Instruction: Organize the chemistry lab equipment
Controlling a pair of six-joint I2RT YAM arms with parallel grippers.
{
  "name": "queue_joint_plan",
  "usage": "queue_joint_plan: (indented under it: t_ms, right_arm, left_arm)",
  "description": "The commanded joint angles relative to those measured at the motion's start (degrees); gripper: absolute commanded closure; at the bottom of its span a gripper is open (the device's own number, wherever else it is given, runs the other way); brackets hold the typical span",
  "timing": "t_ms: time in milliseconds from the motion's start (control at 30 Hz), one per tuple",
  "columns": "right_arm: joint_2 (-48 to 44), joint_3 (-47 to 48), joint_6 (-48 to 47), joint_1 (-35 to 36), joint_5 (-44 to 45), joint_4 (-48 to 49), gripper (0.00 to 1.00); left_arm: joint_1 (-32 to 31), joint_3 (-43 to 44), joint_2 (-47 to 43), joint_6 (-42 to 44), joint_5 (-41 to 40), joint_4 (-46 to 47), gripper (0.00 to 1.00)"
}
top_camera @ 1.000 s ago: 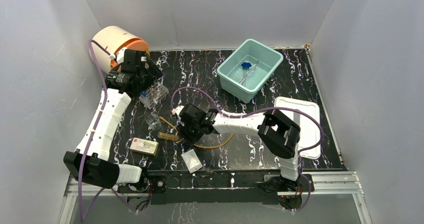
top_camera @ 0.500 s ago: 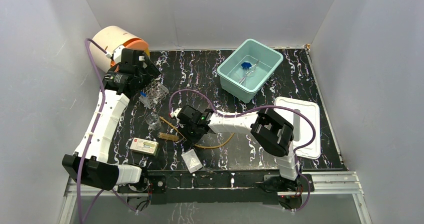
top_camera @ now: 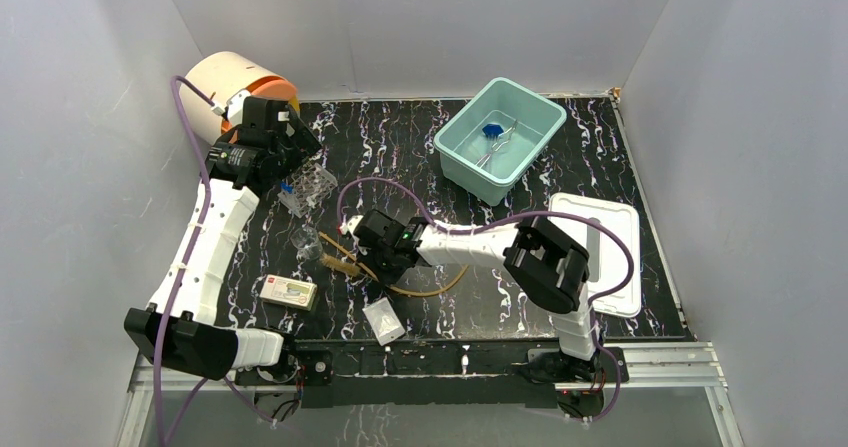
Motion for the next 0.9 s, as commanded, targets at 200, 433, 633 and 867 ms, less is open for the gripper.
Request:
queue_joint_plan:
  t_ms: [200, 433, 633, 867]
  right_arm:
    - [-5.96, 2.55, -1.10, 0.05, 4.09, -0.56, 0.86]
    - [-10.87, 0.86, 0.02, -0.93, 9.59, 1.61, 1.00]
    - [-18.63, 2.96, 1.19, -6.03, 2.02, 2.91, 1.00]
    - [-25.70, 7.00, 1.76, -13.34, -4.34, 2.15, 1.00]
  left_arm:
    - [0.21, 0.56, -1.55, 0.71, 0.09, 0.38, 0.07]
    - [0.21, 1.54, -1.72, 1.29, 0.02, 0.56, 0.07]
    - [0.21, 3.01, -1.53, 2.53, 1.40, 2.07, 0.07]
    - [0.21, 2.84, -1.55, 3.29, 3.50, 3.29, 0.07]
